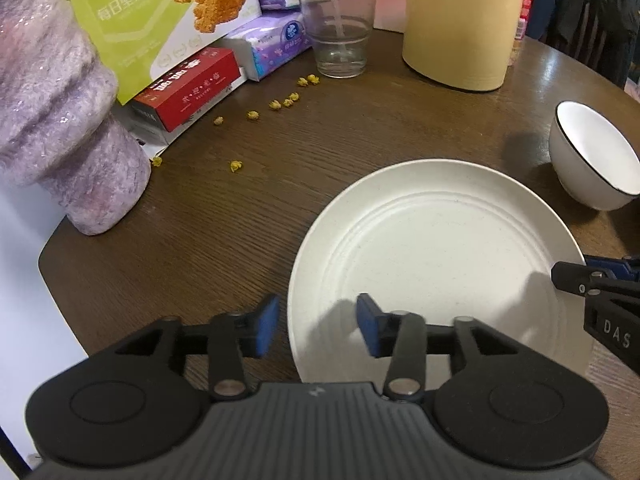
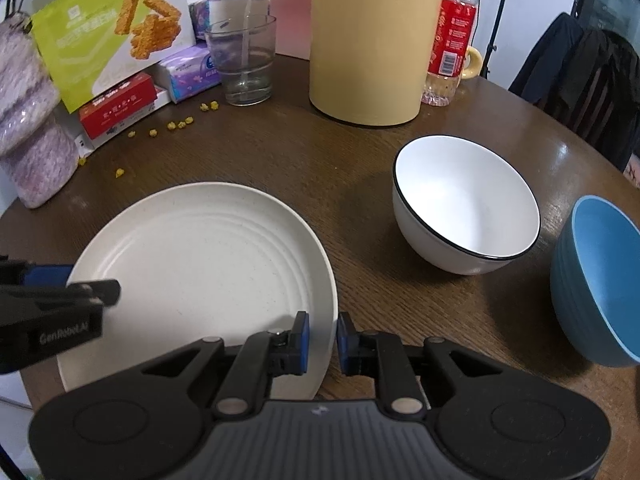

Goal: Organize plates and bowls
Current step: 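Open both grippers to release the plate rim, then withdraw both open grippers and move them past the bowls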

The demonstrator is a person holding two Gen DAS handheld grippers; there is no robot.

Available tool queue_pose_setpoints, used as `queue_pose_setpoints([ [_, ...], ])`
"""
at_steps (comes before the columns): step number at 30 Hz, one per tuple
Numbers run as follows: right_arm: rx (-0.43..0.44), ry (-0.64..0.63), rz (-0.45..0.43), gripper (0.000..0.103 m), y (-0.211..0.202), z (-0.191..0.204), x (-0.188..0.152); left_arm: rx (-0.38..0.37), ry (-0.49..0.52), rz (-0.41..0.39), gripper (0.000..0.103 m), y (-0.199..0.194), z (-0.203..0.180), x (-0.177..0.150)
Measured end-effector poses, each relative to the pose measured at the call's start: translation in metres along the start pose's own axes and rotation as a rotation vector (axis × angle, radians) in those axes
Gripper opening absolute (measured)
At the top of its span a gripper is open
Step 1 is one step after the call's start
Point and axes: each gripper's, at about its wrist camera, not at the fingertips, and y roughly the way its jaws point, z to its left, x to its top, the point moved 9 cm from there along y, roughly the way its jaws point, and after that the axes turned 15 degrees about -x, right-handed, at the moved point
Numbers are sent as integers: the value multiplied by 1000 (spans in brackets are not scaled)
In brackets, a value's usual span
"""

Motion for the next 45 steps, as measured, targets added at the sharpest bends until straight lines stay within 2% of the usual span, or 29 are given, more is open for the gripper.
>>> queue_pose_setpoints([
  [1, 9, 10, 4, 19, -1, -1, 1, -3, -2, -4, 50, -2, 0, 1],
  [5, 43, 46, 3, 32, -7, -6, 5, -31, -17, -25, 70, -12, 1, 7],
  [8, 49, 67, 3, 44, -12, -10, 7, -55, -24, -47, 79, -21, 0, 10],
  [10, 49, 80, 7, 56, -16, -13, 7, -63, -26, -64, 84, -28, 1, 12],
  [12, 50, 95, 10, 61, -21, -17, 6, -75, -29, -79, 88, -35, 1, 13],
  [15, 53, 116, 12, 74, -28, -23, 3, -92, -30, -101, 100, -47, 2, 12],
  [17, 61, 130, 14, 82, -34, -27, -1, -105, -28, -114, 103, -55, 1, 12],
  [20, 63, 143, 20, 85, -44, -32, -7, -123, -29, -118, 103, -68, 1, 9],
  [22, 60, 154, 30, 95, -51, -37, -12, -134, -32, -118, 103, -75, 1, 6],
  [29, 23, 203, 35, 96, -81, -62, -32, -184, -11, -134, 103, -103, -7, -1],
  [31, 8, 223, 46, 102, -88, -71, -40, -203, -2, -141, 103, -110, -11, -2],
  [34, -22, 250, 58, 103, -97, -84, -53, -226, 18, -140, 103, -117, -20, -5],
  [45, -122, 391, 115, 103, -125, -127, -105, -323, 120, -103, 103, -119, -62, -19],
])
